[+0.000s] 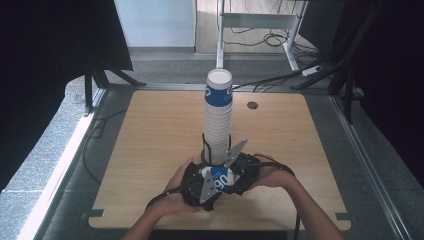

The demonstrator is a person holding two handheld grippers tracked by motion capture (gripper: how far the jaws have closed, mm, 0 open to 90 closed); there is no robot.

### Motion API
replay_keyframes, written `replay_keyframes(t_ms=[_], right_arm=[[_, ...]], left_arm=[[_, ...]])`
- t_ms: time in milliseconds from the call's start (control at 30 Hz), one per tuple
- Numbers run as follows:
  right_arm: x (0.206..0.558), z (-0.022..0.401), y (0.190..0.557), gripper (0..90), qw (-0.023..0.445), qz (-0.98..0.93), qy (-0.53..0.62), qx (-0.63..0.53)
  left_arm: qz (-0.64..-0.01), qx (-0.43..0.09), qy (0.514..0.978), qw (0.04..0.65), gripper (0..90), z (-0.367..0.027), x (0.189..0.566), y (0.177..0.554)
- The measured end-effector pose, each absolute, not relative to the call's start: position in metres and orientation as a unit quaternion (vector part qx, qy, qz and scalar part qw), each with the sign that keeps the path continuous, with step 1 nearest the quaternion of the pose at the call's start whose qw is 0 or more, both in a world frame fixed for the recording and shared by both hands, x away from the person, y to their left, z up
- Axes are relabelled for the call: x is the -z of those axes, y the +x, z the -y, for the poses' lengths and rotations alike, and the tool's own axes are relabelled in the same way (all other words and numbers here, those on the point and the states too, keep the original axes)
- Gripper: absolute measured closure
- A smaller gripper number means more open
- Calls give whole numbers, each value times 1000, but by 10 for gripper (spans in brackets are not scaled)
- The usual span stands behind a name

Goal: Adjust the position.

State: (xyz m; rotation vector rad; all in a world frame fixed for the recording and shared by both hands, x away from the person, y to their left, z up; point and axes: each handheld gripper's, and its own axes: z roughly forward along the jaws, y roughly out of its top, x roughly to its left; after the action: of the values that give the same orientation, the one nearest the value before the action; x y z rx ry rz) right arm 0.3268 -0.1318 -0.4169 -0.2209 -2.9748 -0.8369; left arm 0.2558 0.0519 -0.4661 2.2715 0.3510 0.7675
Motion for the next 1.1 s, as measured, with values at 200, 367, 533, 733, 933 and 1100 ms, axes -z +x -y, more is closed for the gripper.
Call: replay_keyframes(t_ms=[200, 367, 533, 733, 933, 1100], right_arm=[[415, 145, 322, 288, 11, 942, -85, 324], [414, 154, 318, 288, -3, 927, -95, 363], [414, 161, 313, 288, -22, 907, -107, 406], [416, 167, 309, 288, -31, 885, -120, 448], [422, 170, 305, 287, -33, 864, -137, 483], [430, 172, 301, 287, -33, 846, -154, 509]], left_arm=[[-171, -263, 860, 403, 35, -69, 458, 255], [-197, -240, 845, 436, 37, -80, 455, 255], [-228, -204, 827, 472, 41, -91, 454, 256], [-255, -160, 805, 511, 48, -99, 450, 259], [-266, -150, 798, 520, 52, -102, 448, 260], [-269, -133, 794, 529, 54, -104, 448, 259]])
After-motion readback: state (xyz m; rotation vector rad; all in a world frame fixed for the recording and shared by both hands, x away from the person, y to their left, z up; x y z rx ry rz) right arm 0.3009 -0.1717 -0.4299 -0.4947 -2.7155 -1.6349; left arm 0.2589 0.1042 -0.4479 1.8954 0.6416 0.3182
